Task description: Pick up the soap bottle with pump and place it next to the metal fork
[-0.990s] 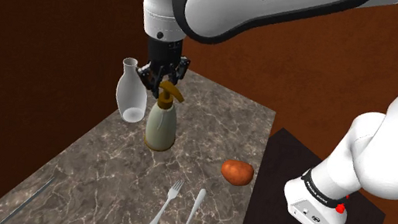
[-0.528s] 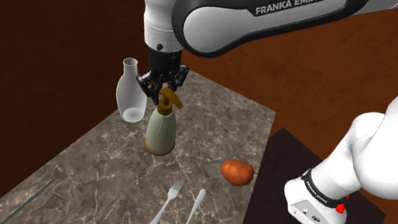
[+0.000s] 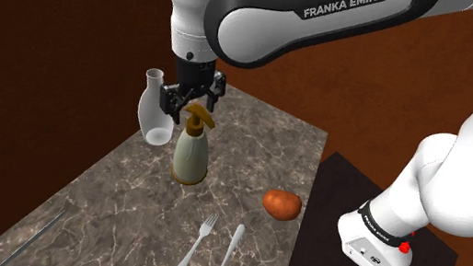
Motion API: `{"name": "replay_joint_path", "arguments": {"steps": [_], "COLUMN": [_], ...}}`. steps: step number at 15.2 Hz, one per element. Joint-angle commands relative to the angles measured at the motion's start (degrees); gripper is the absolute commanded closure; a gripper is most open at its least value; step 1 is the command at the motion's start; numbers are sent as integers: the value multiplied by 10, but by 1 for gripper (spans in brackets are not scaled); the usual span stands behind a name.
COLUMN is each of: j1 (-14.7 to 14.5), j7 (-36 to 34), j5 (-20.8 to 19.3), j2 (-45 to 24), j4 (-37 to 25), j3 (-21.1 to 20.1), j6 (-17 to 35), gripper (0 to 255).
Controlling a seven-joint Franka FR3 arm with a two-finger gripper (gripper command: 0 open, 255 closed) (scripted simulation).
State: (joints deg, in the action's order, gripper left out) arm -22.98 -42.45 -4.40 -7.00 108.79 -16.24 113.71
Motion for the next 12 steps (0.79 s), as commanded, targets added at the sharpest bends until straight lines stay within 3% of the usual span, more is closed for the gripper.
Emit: {"name": "replay_joint_path", "arguments": {"steps": [1, 6, 12], "j1": [0, -1, -1], "j7": [0, 4, 4], "j5": [0, 6, 6], "j2": [0, 13, 13], "j4": [0, -58, -58], "j3": [0, -2, -2], "j6": [0, -70, -70], "gripper": [0, 0, 0]}}
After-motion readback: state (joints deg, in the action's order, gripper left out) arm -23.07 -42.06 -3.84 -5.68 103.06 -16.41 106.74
